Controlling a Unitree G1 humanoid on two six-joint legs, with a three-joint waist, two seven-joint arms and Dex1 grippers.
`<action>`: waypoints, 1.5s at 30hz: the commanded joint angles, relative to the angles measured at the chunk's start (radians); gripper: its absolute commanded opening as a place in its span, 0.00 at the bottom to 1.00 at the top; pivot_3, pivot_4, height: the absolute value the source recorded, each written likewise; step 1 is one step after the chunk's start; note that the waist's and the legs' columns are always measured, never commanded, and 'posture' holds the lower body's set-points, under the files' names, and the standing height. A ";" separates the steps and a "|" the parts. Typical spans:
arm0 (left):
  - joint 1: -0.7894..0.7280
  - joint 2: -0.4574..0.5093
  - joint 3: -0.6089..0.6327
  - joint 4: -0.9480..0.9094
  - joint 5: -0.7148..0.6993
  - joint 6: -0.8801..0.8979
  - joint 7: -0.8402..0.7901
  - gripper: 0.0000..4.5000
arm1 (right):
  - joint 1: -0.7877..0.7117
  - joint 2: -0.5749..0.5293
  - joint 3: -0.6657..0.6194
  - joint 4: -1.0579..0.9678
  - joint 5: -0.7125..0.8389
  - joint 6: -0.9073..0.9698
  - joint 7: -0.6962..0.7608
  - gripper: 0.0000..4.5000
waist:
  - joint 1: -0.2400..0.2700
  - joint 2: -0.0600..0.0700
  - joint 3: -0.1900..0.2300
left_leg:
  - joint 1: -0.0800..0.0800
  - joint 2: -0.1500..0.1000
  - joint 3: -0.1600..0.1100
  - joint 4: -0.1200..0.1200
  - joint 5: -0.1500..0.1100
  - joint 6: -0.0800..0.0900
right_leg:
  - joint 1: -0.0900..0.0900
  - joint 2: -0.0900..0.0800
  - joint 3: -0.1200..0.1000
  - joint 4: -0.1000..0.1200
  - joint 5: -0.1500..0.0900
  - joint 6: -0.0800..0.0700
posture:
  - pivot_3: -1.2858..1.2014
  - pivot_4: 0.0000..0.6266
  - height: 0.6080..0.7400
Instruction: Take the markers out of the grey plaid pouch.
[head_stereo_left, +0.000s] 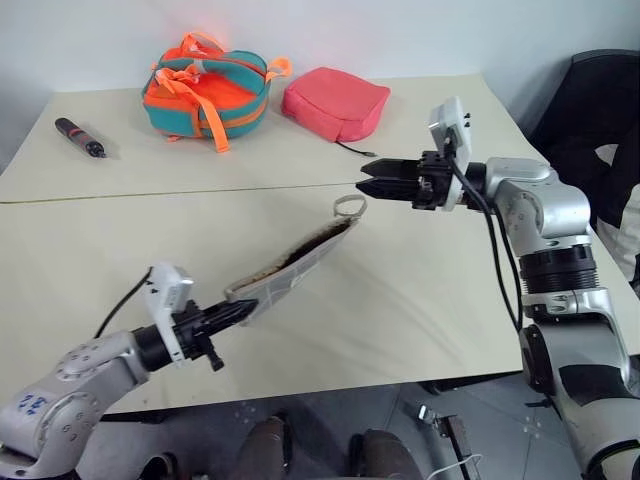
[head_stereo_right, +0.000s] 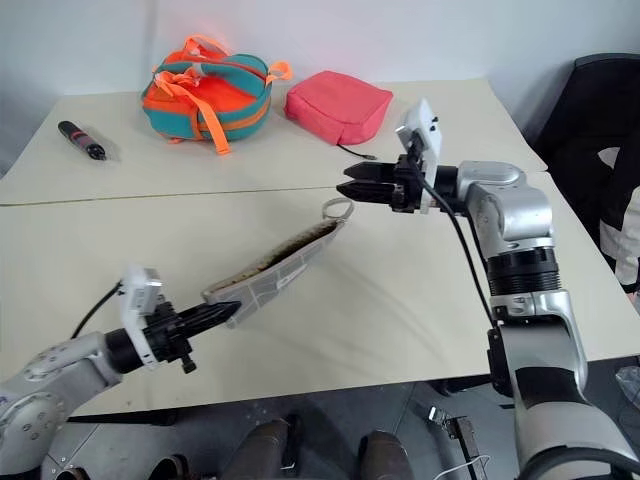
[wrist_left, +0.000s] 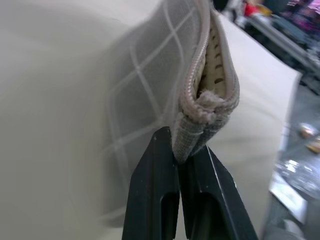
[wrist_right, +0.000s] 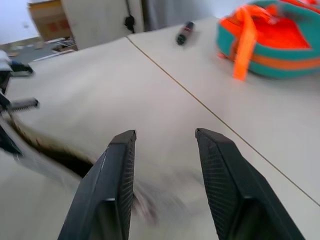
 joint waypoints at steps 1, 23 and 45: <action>-0.069 -0.013 -0.022 -0.035 -0.002 0.031 0.041 0.00 | 0.039 -0.005 0.072 -0.216 0.030 -0.004 0.074 0.18 | 0.003 0.000 0.000 | -0.001 0.001 -0.001 0.000 0.000 0.000 | -0.001 0.001 0.000 0.000 0.001 0.000 | 0.52 0.24 1.00; -0.089 -0.086 -0.008 -0.070 0.043 0.011 0.059 0.00 | 0.031 -0.043 0.271 0.030 -0.341 -0.494 0.087 0.01 | 0.001 0.000 0.000 | -0.001 0.001 0.001 0.002 0.000 -0.001 | -0.001 0.002 0.001 -0.001 0.002 0.001 | 0.52 0.24 1.00; -0.136 -0.086 -0.082 -0.050 0.103 0.024 0.037 0.00 | -0.088 -0.024 0.251 -0.016 -0.337 -0.507 0.153 0.01 | 0.002 0.000 0.000 | -0.001 0.002 0.001 0.004 0.000 -0.001 | 0.000 0.002 0.001 -0.001 0.002 0.000 | 0.52 0.24 1.00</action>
